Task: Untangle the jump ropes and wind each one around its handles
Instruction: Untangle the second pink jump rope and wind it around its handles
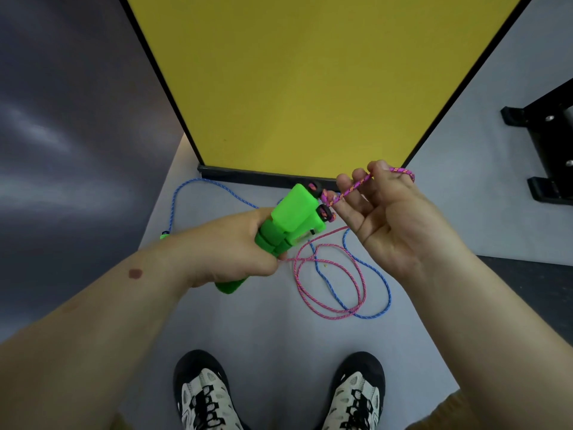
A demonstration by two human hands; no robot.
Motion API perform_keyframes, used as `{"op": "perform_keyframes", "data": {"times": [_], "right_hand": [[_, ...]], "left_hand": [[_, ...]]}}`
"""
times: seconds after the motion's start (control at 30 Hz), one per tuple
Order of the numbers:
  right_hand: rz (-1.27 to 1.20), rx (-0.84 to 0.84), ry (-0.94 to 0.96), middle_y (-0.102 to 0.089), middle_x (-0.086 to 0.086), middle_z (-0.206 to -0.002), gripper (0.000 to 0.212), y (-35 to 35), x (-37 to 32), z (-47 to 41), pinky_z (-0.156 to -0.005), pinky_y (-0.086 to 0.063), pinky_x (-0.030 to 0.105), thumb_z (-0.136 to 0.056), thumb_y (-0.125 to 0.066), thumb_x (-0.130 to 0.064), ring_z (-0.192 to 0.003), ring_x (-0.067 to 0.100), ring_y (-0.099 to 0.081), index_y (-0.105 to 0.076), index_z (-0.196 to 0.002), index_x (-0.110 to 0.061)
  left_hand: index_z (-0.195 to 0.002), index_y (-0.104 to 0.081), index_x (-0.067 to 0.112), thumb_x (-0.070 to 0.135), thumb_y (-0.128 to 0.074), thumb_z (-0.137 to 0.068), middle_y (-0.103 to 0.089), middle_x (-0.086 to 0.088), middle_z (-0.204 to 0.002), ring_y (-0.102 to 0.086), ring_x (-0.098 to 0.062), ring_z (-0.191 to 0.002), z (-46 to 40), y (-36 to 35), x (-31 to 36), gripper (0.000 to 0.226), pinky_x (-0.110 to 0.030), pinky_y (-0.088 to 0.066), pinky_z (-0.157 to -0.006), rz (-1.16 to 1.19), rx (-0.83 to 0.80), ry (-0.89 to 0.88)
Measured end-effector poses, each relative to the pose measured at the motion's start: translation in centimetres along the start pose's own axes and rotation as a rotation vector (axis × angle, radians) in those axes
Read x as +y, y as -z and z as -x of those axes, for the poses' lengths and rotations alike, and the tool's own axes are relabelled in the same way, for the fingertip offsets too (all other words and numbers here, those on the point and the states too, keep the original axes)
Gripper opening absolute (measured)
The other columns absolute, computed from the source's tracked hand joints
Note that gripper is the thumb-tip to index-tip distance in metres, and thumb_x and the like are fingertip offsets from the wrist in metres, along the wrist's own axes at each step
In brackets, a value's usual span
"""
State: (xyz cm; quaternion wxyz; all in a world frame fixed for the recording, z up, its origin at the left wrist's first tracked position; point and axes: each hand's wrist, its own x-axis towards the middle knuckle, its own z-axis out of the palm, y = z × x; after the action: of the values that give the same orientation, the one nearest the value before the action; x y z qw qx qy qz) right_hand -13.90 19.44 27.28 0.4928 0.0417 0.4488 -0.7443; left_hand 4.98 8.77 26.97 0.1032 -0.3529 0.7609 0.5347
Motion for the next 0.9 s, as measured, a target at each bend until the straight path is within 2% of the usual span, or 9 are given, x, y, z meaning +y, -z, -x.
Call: {"op": "perform_keyframes", "data": {"times": [0.07, 0.17, 0.3, 0.4, 0.5, 0.57, 0.63, 0.77, 0.9], "right_hand": [[0.124, 0.052, -0.001, -0.069, 0.009, -0.096, 0.020, 0.3, 0.1, 0.0, -0.075, -0.062, 0.041, -0.100, -0.060, -0.023, -0.086, 0.027, -0.073, -0.060, -0.115, -0.010], [0.374, 0.221, -0.036, -0.067, 0.006, -0.106, 0.032, 0.9, 0.1, 0.0, -0.076, -0.061, 0.040, -0.095, -0.067, -0.036, -0.093, 0.024, -0.071, -0.062, -0.116, -0.012], [0.709, 0.318, 0.112, -0.056, -0.004, -0.092, 0.026, 0.7, 0.4, 0.7, -0.093, -0.055, 0.044, -0.092, -0.065, -0.047, -0.090, 0.014, -0.059, -0.054, -0.092, -0.023], [0.981, 0.006, 0.420, -0.061, -0.016, -0.101, 0.024, 0.1, 1.5, 1.9, -0.090, -0.046, 0.027, -0.093, -0.062, -0.048, -0.098, 0.002, -0.058, -0.061, -0.105, -0.027], [1.237, -0.280, 0.468, -0.057, -0.016, -0.127, 0.034, 0.4, 2.7, 2.0, -0.097, -0.041, 0.018, -0.098, -0.055, -0.043, -0.122, 0.000, -0.050, -0.057, -0.131, -0.034], [1.288, -0.320, 0.446, -0.058, -0.010, -0.126, 0.035, 0.7, 3.1, 1.8, -0.094, -0.044, 0.018, -0.102, -0.050, -0.039, -0.118, 0.003, -0.053, -0.054, -0.136, -0.032], [1.225, -0.283, 0.392, -0.060, -0.004, -0.114, 0.031, 0.7, 2.9, 1.7, -0.078, -0.047, 0.013, -0.104, -0.047, -0.033, -0.100, 0.000, -0.057, -0.055, -0.133, -0.029], [1.023, -0.256, 0.269, -0.058, -0.001, -0.098, 0.028, 0.6, 2.0, 1.1, -0.071, -0.048, 0.034, -0.099, -0.047, -0.015, -0.081, 0.011, -0.054, -0.060, -0.121, -0.028], [1.060, -0.214, 0.358, -0.057, 0.003, -0.114, 0.056, 0.9, 2.0, 0.9, -0.068, -0.043, 0.014, -0.080, -0.037, 0.010, -0.090, 0.009, -0.055, -0.062, -0.113, -0.030]], "left_hand": [[-0.110, -0.054, 0.036, 0.015, -0.063, -0.077, -0.065, -0.003, -0.091, -0.065, -0.029, -0.085, -0.1, -0.2, -0.1, 0.041, -0.043, -0.056, -0.072, -0.263, 0.101, -0.004], [-0.125, -0.045, 0.034, 0.020, -0.062, -0.076, -0.055, 0.002, -0.107, -0.059, -0.026, -0.097, -0.7, -0.7, -0.8, 0.054, -0.043, -0.051, -0.081, -0.553, 0.305, -0.083], [-0.138, -0.040, 0.025, 0.019, -0.067, -0.072, -0.052, -0.002, -0.119, -0.055, -0.031, -0.106, -1.1, -1.2, -1.1, 0.071, -0.041, -0.039, -0.081, -0.925, 0.521, -0.126], [-0.135, -0.045, 0.024, 0.014, -0.071, -0.066, -0.053, -0.003, -0.116, -0.055, -0.031, -0.100, -0.9, -1.9, -0.8, 0.074, -0.042, -0.038, -0.081, -1.013, 0.620, -0.230], [-0.134, -0.047, 0.023, 0.010, -0.068, -0.064, -0.055, -0.002, -0.116, -0.054, -0.031, -0.099, -0.6, -2.4, -0.1, 0.074, -0.043, -0.040, -0.083, -1.011, 0.666, -0.310], [-0.134, -0.048, 0.023, 0.010, -0.068, -0.064, -0.056, -0.002, -0.116, -0.054, -0.031, -0.100, -0.5, -2.6, 0.4, 0.074, -0.042, -0.039, -0.085, -1.028, 0.685, -0.336], [-0.134, -0.049, 0.024, 0.011, -0.069, -0.062, -0.055, -0.001, -0.117, -0.054, -0.031, -0.101, -0.6, -2.5, 0.4, 0.075, -0.041, -0.036, -0.086, -1.042, 0.697, -0.325], [-0.129, -0.052, 0.024, 0.011, -0.073, -0.062, -0.055, -0.001, -0.115, -0.053, -0.032, -0.102, -0.6, -2.1, 0.2, 0.072, -0.039, -0.032, -0.085, -1.051, 0.723, -0.283], [-0.129, -0.053, 0.023, 0.010, -0.069, -0.064, -0.055, -0.002, -0.116, -0.052, -0.033, -0.103, -0.4, -1.9, 0.4, 0.068, -0.042, -0.034, -0.086, -1.061, 0.734, -0.269]]}}
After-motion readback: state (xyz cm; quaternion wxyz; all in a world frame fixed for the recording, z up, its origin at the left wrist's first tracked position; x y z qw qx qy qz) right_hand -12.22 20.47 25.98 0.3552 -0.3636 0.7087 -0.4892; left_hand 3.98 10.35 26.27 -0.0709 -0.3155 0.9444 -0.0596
